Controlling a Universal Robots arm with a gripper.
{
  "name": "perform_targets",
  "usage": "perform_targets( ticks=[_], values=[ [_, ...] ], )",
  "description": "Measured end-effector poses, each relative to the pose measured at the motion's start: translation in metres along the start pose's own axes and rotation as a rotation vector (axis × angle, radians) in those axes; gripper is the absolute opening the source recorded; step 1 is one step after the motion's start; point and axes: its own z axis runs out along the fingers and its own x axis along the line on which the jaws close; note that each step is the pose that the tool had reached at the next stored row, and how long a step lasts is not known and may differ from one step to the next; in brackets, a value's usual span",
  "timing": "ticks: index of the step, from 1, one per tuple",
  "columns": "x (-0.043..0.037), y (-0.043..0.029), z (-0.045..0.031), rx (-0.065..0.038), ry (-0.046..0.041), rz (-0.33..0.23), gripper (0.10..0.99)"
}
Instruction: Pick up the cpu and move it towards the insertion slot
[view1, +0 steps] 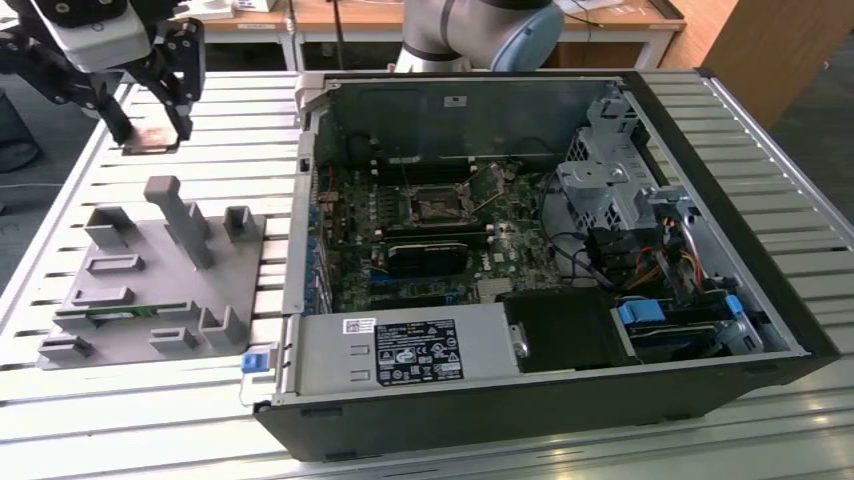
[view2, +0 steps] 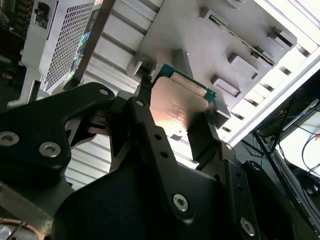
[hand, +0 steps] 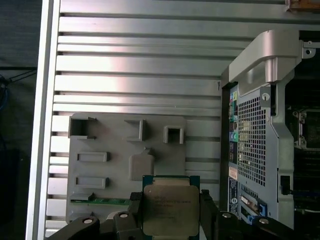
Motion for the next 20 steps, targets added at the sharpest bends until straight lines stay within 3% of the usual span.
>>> perform_targets(
  ticks=[20],
  values=[
    [-0.0266,-0.0004,-0.0002,0.0,0.0,0.0,0.541]
  ],
)
